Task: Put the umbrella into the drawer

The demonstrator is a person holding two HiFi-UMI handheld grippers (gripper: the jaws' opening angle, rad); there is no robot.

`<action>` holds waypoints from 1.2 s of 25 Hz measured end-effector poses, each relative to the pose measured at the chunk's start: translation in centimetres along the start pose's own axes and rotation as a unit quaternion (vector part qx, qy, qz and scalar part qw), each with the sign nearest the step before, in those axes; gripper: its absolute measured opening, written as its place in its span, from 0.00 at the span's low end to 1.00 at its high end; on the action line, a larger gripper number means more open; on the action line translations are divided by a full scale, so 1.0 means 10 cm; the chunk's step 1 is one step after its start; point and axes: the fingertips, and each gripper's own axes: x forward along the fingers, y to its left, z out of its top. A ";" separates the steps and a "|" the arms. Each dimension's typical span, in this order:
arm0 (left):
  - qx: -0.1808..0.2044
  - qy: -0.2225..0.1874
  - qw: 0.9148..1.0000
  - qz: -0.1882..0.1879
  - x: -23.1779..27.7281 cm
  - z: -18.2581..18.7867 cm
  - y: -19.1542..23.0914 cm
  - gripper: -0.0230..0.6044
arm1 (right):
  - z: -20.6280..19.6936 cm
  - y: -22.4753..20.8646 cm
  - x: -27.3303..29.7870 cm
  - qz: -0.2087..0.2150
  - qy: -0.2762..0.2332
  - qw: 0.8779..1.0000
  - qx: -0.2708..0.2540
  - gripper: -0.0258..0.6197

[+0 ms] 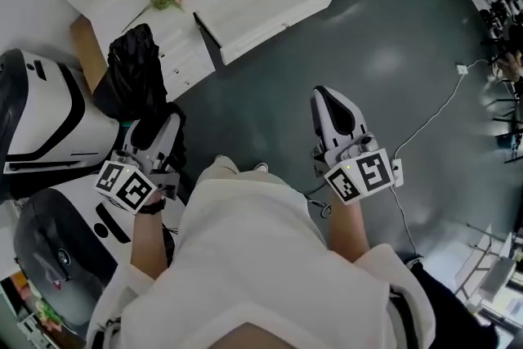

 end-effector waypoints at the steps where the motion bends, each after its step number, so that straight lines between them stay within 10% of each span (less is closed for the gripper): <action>1: -0.002 0.002 1.000 0.003 -0.01 -0.01 0.01 0.44 | -0.04 0.00 0.00 0.000 0.003 1.000 -0.001 0.04; 17: 0.002 0.038 0.999 -0.018 0.93 0.06 0.60 0.44 | -0.30 -0.35 0.76 -0.019 0.051 0.998 0.003 0.04; 30: -0.023 0.142 0.981 -0.130 2.31 0.29 1.29 0.44 | -0.06 -0.66 2.32 -0.052 0.087 0.994 -0.029 0.04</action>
